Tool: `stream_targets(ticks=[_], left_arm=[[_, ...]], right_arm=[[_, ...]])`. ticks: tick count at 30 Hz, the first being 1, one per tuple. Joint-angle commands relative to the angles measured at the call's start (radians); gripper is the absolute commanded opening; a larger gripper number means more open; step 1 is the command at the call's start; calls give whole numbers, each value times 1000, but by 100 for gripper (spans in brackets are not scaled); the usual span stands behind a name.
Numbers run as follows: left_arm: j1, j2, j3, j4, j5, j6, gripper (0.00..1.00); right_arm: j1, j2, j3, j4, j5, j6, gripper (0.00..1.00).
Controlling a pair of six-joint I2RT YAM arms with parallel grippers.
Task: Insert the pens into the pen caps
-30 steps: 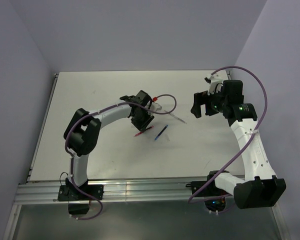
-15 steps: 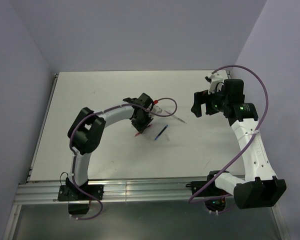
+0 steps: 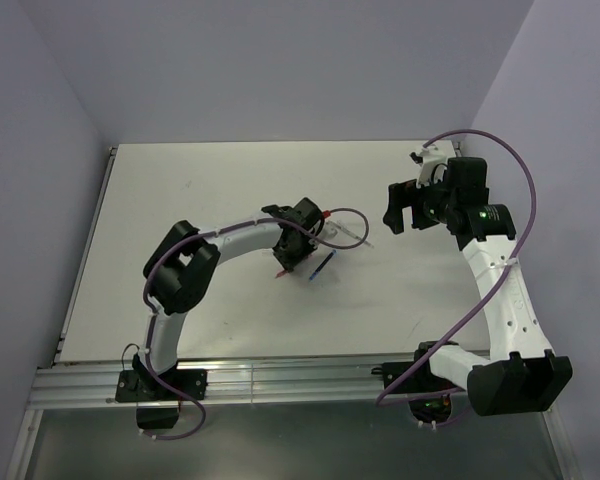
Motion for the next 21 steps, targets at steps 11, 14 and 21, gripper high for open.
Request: stream_targets(ticks=[11, 14, 21], left_arm=[[-15, -272, 29, -60, -224, 143, 0], [-21, -372, -18, -28, -282, 239, 0], [-128, -737, -361, 326, -424, 653, 0]], right_arm=[[2, 73, 221, -99, -105, 6, 100], [2, 111, 284, -130, -185, 5, 100], [4, 204, 349, -170, -425, 14, 100]])
